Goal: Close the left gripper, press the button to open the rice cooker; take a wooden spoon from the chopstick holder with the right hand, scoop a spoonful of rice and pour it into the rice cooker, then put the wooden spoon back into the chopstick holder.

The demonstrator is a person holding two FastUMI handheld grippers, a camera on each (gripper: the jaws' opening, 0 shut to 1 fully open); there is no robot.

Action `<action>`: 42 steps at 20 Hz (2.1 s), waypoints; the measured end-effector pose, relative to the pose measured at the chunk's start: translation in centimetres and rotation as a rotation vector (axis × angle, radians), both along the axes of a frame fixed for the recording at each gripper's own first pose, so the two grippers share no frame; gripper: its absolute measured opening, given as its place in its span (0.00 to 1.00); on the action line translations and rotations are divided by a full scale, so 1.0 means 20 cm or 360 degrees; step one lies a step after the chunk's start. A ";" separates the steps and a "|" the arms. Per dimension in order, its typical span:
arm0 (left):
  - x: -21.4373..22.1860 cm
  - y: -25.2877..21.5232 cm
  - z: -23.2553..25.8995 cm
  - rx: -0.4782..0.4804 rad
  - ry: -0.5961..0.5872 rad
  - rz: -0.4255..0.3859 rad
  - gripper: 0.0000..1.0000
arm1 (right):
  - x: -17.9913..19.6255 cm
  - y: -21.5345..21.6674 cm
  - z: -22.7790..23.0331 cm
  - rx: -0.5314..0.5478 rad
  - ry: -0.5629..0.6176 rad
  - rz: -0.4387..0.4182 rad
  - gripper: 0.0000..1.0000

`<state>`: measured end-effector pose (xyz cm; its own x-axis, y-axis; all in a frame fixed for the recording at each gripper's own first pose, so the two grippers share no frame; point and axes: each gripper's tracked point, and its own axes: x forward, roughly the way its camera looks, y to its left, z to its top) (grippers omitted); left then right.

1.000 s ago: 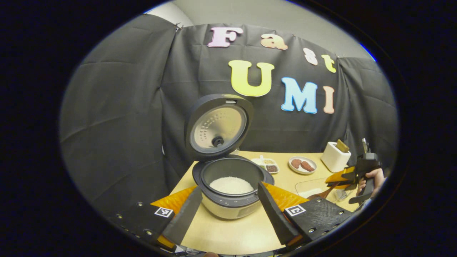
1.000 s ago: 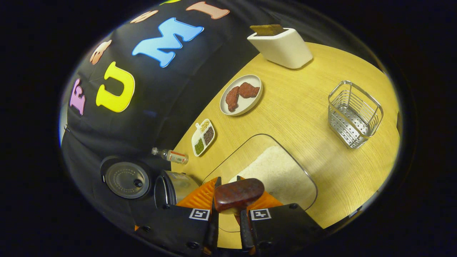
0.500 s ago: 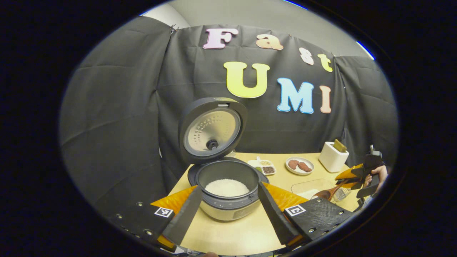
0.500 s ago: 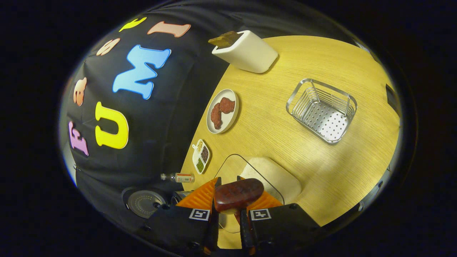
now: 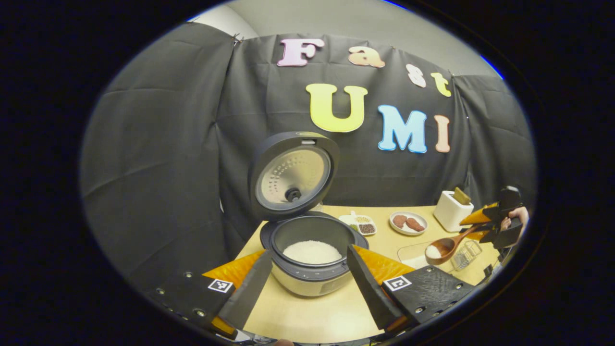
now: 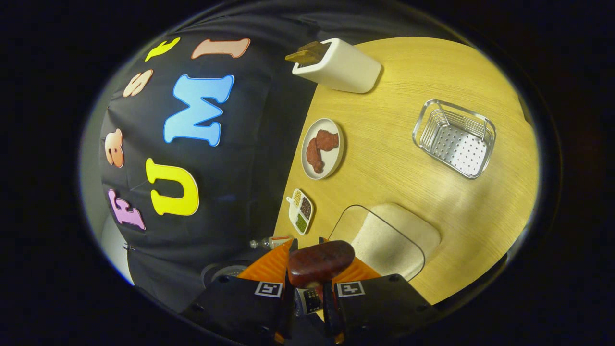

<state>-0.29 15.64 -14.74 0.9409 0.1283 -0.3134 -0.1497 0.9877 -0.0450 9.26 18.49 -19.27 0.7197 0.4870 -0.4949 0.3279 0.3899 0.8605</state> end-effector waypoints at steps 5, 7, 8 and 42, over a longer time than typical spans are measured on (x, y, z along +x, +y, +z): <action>-0.04 0.07 -0.01 0.0002 -0.0002 0.0046 0.99 | 0.06 0.21 0.14 0.0008 -0.0083 0.0128 0.27; -0.05 0.11 -0.02 0.0000 0.0003 0.0078 0.99 | 0.08 0.32 0.21 -0.0006 -0.0131 0.0196 0.27; -0.06 0.13 -0.02 -0.0001 0.0005 0.0092 0.99 | 0.09 0.39 0.24 0.0007 -0.0148 0.0232 0.27; -0.28 0.78 -0.20 -0.0027 0.0144 0.0531 0.99 | 0.18 1.97 0.24 -0.0868 -0.0981 0.1175 0.27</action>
<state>-5.80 31.29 -18.68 0.8163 0.4183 -0.3984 -0.4685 0.8829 -0.0329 12.90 57.81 -14.53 0.5391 0.7240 -0.4303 -0.5675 0.6898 0.4496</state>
